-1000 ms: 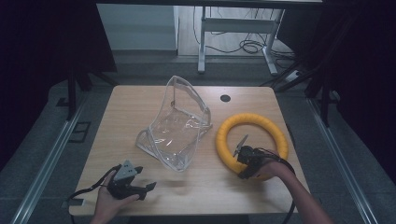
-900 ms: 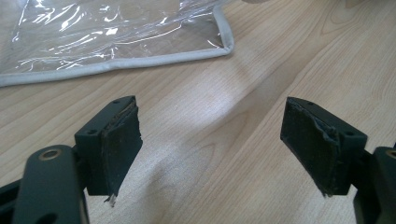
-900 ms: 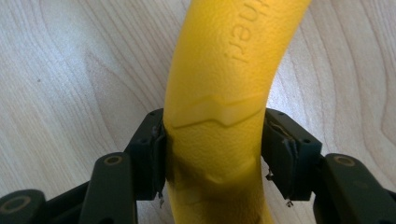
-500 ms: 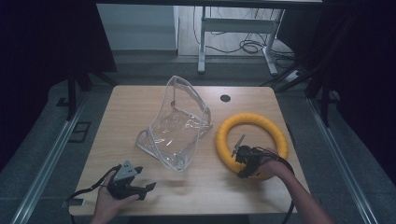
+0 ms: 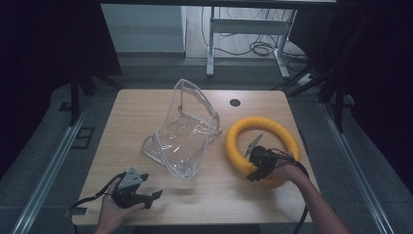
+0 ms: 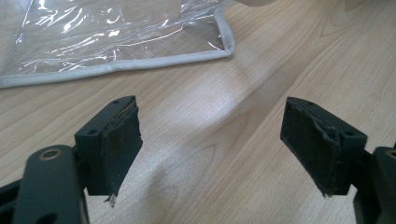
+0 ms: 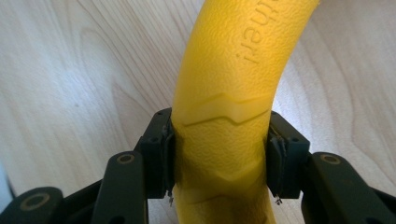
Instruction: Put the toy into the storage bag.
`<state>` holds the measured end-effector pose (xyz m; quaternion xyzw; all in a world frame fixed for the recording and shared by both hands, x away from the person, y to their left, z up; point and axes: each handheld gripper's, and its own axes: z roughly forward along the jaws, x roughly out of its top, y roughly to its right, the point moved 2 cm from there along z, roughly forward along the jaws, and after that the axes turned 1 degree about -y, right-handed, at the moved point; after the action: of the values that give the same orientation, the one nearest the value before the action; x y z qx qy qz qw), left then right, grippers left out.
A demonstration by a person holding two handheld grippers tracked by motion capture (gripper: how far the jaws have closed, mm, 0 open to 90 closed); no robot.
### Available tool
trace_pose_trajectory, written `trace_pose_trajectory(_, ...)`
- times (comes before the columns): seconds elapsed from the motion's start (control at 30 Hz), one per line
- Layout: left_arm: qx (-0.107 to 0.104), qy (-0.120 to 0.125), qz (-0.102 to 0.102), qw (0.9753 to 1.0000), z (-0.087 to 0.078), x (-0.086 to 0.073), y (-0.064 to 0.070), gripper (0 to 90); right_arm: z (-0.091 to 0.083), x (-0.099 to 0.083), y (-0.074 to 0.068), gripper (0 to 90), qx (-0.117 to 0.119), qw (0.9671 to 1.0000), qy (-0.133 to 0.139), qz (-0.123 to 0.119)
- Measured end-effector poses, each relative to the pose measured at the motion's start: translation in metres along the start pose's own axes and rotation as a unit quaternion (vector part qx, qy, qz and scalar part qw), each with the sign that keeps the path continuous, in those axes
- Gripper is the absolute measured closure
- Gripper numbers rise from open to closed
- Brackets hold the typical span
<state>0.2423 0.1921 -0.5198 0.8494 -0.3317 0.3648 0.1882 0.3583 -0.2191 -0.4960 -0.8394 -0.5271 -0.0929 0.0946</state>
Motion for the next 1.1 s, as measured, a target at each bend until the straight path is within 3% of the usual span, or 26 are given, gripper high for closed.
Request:
trace_pose_trajectory(0.3,-0.005,0.005,-0.003,1.0000,-0.001,0.001,0.000,20.0,-0.021,-0.001,0.007,51.5,0.019,0.9982,0.052,0.022)
trace_pose_trajectory(0.7,-0.005,0.006,-0.004,1.0000,-0.001,0.001,-0.001,20.1,-0.041,-0.004,0.012,51.6,0.015,0.9938,0.103,0.041)
trace_pose_trajectory(1.1,-0.004,0.007,-0.005,1.0000,-0.001,0.001,-0.001,20.1,-0.067,-0.010,0.016,51.7,-0.001,0.9845,0.165,0.060)
